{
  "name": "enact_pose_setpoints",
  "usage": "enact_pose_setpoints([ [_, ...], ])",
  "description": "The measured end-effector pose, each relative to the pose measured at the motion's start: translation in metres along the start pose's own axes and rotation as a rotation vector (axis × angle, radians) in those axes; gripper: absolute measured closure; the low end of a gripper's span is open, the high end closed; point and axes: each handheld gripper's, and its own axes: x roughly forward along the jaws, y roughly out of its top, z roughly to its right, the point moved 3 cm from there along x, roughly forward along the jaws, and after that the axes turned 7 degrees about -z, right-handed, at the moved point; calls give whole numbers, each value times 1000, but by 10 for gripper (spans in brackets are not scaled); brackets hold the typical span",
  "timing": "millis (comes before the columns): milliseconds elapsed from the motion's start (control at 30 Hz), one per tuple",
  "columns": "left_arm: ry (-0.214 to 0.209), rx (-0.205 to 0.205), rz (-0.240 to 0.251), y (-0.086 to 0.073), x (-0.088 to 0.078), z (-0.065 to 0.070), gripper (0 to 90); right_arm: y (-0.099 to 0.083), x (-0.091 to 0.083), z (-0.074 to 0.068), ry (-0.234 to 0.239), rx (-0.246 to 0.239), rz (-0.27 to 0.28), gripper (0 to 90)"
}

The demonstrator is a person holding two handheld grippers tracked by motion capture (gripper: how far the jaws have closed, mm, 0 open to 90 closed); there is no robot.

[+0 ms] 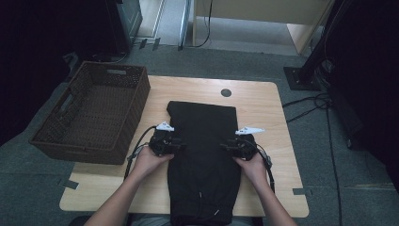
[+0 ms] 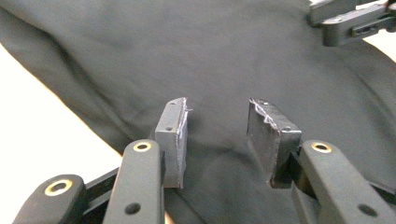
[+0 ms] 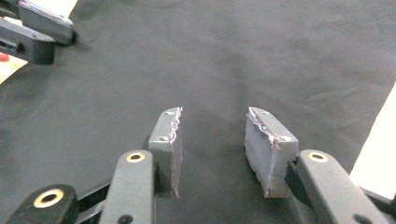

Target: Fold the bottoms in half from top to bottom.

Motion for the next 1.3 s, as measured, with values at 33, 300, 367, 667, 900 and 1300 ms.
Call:
enact_pose_setpoints([
  [33,-2,0,-4,3,0,-3,583,2,0,2,-5,-2,3,561],
  [300,17,-23,-12,28,5,-30,557,22,7,28,-47,12,7,547],
  [367,26,-34,-5,34,4,-37,554,27,9,36,-42,33,11,541],
  [667,59,-94,1,61,1,-66,533,53,10,64,-64,85,44,498],
  [900,86,-104,-13,75,2,-85,509,69,17,80,-83,115,30,470],
  [1300,104,-146,-22,69,16,-103,473,77,31,100,-117,170,-13,442],
])
